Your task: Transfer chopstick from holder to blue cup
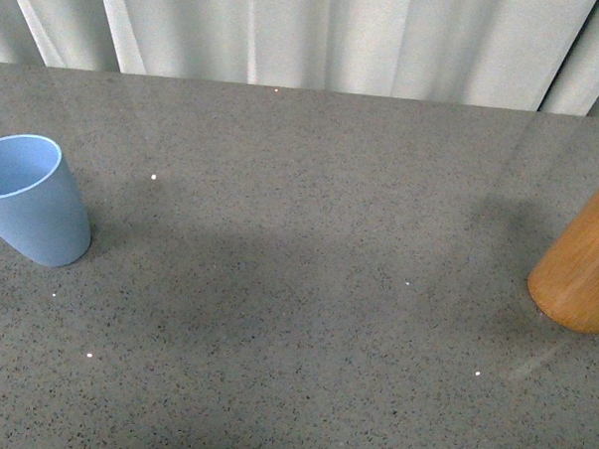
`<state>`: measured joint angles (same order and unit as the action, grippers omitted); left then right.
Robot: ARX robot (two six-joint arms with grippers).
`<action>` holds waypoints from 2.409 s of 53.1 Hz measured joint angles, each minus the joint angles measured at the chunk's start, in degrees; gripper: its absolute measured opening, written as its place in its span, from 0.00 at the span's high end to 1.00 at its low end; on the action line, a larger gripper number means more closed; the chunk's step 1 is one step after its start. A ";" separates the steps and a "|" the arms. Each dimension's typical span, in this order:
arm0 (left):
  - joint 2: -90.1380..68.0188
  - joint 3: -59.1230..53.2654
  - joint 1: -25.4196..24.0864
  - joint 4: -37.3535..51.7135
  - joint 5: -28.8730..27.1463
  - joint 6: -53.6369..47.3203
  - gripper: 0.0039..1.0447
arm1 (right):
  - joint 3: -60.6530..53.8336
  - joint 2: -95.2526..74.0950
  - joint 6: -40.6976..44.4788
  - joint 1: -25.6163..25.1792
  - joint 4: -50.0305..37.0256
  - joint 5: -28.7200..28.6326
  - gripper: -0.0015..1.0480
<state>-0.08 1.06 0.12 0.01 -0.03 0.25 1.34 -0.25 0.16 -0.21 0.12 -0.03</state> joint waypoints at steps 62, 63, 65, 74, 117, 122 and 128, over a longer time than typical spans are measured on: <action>0.00 0.00 0.00 0.00 0.00 0.00 0.06 | 0.00 0.00 0.00 0.00 0.00 -0.02 0.10; 0.00 0.00 0.00 0.02 0.00 0.00 0.06 | 0.00 0.00 0.00 0.00 0.00 -0.02 0.10; 0.00 0.00 0.00 0.00 0.00 -0.02 0.06 | 0.00 0.00 0.00 0.00 0.00 -0.02 0.10; 0.00 0.00 0.00 0.02 0.00 -0.02 0.06 | 0.00 0.02 0.00 0.00 0.00 -0.02 0.10; -82.05 41.62 -7.28 -8.02 -5.27 3.21 0.06 | 0.00 0.00 0.00 0.00 0.00 0.00 0.10; -85.09 44.09 -6.40 -8.04 -6.40 3.02 0.06 | 0.00 0.00 0.00 0.00 0.00 -0.02 0.10; -87.73 45.99 -5.53 -8.26 -7.32 2.89 0.06 | 0.00 0.00 0.00 0.00 0.00 -0.02 0.10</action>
<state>-87.81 47.05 -5.41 -8.25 -7.35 3.14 1.34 -0.25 0.16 -0.21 0.12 -0.05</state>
